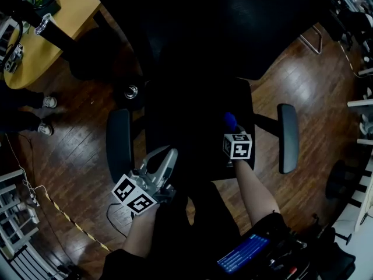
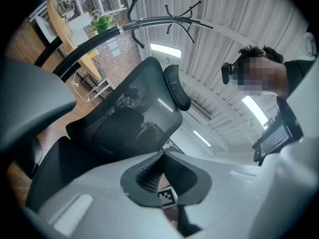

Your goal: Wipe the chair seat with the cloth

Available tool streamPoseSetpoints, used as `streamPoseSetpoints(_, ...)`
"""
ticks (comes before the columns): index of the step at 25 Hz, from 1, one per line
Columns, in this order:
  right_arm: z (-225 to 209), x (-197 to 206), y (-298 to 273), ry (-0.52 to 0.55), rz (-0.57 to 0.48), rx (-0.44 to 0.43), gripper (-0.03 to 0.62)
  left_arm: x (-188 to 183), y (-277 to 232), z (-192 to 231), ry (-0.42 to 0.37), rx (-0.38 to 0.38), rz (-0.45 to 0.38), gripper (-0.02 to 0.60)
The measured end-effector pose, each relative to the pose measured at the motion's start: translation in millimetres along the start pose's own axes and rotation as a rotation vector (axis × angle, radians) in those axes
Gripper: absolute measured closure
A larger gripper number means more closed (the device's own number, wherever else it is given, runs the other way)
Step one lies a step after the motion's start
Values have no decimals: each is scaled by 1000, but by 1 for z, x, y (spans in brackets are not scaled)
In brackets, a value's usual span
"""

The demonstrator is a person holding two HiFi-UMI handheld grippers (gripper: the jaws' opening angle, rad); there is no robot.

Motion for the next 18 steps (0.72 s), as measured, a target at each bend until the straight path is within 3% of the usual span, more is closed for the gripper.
streamPoseSetpoints(5,45,-71,-54,89,-20,-105,554,1,-7,8,27,6,-6,589)
streamPoseSetpoints(9,92,-106,-99,131,-3,-196,554,-4,-6,13,50,9,-24,589)
streamPoseSetpoints(18,191,-113,-166,228,90,-373,554,-13,-6,26,91,-5,-78,589)
Point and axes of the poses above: the fingertips, and each gripper's own axes: y backward along the fingers, z to its left, x out of its underside, the point moved 5 cm from there along y, backward along the fingers, and after that the axes turned 1 degree about z, right-handed, at the moved point
